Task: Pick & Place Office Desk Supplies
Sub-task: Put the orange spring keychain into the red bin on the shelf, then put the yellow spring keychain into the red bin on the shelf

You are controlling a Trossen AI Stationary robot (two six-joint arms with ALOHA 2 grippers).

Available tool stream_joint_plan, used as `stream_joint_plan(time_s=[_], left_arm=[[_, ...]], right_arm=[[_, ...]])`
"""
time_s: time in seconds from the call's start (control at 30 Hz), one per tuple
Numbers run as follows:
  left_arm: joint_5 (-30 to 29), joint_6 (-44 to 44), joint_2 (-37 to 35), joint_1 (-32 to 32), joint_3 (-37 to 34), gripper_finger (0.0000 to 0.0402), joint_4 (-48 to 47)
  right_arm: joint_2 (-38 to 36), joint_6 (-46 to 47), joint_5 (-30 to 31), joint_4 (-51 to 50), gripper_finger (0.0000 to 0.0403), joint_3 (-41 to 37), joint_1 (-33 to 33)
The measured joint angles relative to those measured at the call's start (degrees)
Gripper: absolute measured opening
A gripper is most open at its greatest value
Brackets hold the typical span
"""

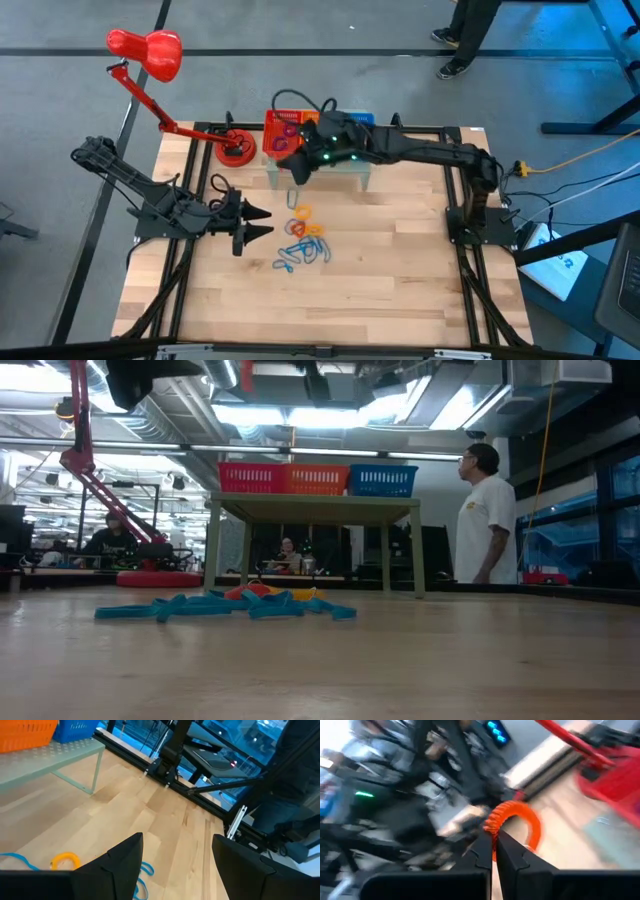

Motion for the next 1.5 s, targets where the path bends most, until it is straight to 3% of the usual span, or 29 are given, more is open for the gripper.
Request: stream_joint_plan(time_s=[0.37,0.77,1.03,1.23,1.5], left_arm=[[-2.19,-0.77,-0.02,0.00,0.00,0.0235,0.82],[-2.17,-1.71,-0.02,0.00,0.00,0.0235,1.69],[-2.22,-1.74,-0.02,0.00,0.00,0.0235,1.72],[-2.23,-1.74,-0.02,0.00,0.00,0.0235,2.43],[-2.15,-1.29,-0.02,0.00,0.00,0.0235,2.54]], right_arm=[[6.41,-1.82,3.78,0.88,0.0001,0.10,-9.11],[7.42,-3.63,4.07,0.64,0.0003,0.10,-10.18],[7.42,-5.05,5.85,1.04,0.0059,0.10,-9.84],[7.42,-6.06,9.82,1.68,0.0076,0.41,-10.00],[7.40,-8.96,12.83,-3.83,0.0099,8.95,-9.95]])
